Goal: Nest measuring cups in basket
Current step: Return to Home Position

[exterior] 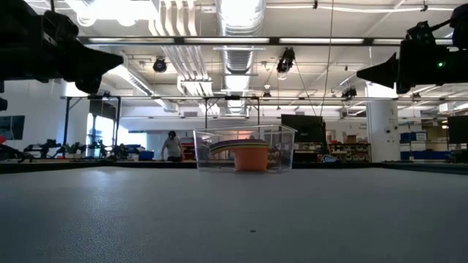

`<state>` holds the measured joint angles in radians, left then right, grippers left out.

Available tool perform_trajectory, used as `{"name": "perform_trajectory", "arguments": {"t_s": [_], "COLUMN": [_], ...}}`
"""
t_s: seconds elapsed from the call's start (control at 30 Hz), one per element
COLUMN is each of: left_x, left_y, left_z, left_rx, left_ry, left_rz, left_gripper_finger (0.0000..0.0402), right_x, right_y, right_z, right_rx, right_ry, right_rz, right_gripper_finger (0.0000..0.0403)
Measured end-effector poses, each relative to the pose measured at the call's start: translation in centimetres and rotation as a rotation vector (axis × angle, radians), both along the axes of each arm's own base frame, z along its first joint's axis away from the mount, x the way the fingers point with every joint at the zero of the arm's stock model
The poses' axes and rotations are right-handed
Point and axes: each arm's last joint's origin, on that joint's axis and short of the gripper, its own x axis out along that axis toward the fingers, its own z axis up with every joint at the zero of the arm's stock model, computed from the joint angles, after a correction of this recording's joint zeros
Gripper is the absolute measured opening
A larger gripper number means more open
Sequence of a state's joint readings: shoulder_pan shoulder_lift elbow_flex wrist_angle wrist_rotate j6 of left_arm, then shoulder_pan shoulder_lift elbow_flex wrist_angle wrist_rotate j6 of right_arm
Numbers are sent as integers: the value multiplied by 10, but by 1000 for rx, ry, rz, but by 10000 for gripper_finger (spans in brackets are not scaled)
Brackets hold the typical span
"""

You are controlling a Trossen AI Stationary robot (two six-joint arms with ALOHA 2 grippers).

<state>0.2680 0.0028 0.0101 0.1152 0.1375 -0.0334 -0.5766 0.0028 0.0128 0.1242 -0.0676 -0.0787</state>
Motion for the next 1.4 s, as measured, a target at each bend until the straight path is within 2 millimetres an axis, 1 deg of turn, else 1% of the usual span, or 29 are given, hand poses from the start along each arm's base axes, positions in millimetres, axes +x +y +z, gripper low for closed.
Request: {"name": "perform_trajectory", "arguments": {"t_s": [0.07, 0.2, 0.27, 0.33, 1.4], "left_x": [1, 1, 1, 1, 1], "left_y": [0, 0, 0, 0, 0], "left_z": [-3, -1, -1, -1, -1], "left_rx": [-46, -51, -52, -52, -52], "left_ry": [27, 25, 28, 28, 27], "left_rz": [-4, -4, -3, -4, -1], "left_gripper_finger": [0, 0, 0, 0, 0], "right_x": [0, 2, 3, 3, 3], "right_y": [-1, -3, -3, -4, -4], "right_z": [-1, -4, -6, -6, -4], "right_rx": [70, 300, 370, 403, 399], "right_ry": [-23, -118, -141, -151, -144], "right_rz": [-25, -15, -5, -3, -3], "right_gripper_finger": [9, 9, 9, 9, 9]}}
